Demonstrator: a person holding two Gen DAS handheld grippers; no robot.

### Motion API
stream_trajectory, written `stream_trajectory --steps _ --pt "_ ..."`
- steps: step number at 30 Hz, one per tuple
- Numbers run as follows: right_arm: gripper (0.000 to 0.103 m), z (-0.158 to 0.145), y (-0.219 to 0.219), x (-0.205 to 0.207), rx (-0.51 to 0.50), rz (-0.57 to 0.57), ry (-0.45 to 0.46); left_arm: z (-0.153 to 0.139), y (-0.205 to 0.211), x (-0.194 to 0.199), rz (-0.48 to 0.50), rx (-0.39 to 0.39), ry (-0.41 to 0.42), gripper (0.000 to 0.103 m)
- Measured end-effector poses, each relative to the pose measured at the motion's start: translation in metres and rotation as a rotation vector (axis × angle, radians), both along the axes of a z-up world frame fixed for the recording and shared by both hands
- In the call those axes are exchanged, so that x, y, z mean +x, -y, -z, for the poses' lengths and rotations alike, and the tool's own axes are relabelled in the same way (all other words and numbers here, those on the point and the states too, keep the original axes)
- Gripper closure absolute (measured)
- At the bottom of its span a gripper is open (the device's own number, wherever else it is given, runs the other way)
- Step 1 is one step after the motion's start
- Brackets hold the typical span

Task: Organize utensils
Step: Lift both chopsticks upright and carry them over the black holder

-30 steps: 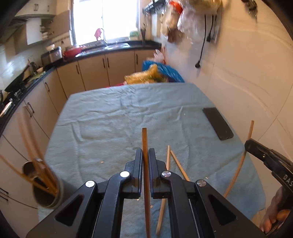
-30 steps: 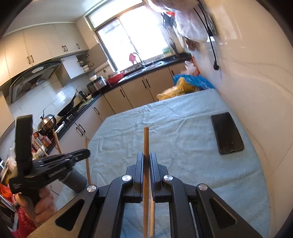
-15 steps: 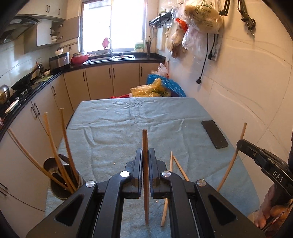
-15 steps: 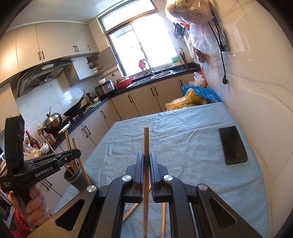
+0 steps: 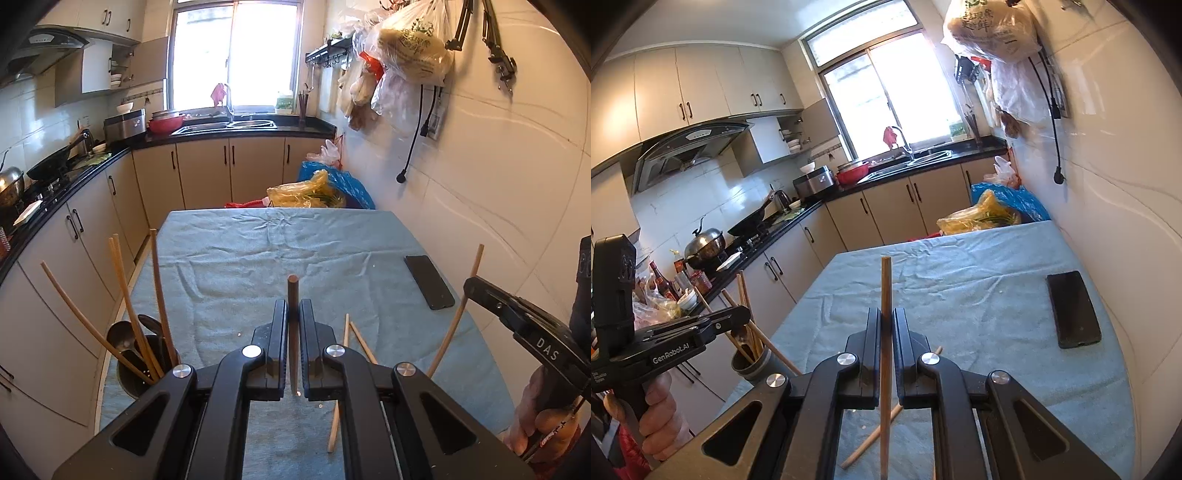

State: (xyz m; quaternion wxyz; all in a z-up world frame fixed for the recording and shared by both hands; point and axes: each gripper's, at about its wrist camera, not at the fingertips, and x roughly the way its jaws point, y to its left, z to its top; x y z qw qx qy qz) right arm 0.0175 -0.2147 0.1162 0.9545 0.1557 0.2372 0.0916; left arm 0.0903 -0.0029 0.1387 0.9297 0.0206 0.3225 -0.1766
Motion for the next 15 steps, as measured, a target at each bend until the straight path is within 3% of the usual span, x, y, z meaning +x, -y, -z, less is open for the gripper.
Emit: stream_trajectory --steps 15 --pt "0.096 -0.025 -0.037 0.020 -0.024 -0.082 0.053 -0.052 -0.039 -0.031 -0.023 -0.023 0.100 0.097"
